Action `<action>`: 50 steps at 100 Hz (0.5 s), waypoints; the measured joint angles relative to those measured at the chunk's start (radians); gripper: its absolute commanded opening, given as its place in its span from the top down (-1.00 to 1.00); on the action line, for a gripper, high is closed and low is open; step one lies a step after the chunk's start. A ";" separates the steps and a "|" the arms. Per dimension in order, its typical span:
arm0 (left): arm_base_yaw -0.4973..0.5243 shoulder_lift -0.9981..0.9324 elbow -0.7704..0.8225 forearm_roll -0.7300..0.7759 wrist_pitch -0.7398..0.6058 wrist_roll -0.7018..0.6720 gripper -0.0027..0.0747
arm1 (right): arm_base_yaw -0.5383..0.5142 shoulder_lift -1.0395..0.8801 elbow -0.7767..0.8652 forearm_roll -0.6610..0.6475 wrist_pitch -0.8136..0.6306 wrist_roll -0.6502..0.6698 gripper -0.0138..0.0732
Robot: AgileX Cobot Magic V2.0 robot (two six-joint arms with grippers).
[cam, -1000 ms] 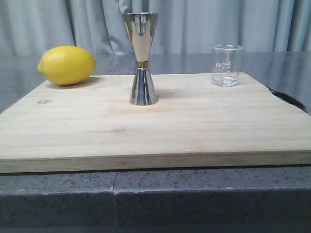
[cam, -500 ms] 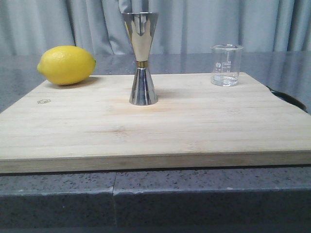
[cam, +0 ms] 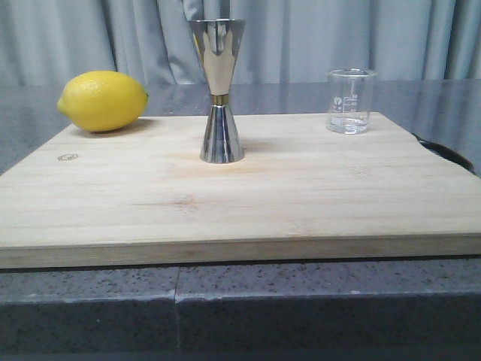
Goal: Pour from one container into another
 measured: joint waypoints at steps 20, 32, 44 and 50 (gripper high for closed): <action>0.000 0.000 0.002 0.000 -0.002 0.000 0.98 | 0.000 0.000 0.000 0.000 0.000 0.000 0.85; 0.000 -0.006 0.017 -0.008 -0.016 0.000 0.98 | 0.000 0.000 0.000 0.000 0.000 0.000 0.85; 0.045 -0.054 0.090 -0.044 -0.076 0.052 0.98 | 0.000 0.000 0.000 0.000 0.000 0.000 0.85; 0.098 -0.102 0.147 -0.081 -0.140 0.107 0.98 | 0.000 0.000 0.000 0.000 -0.001 0.000 0.85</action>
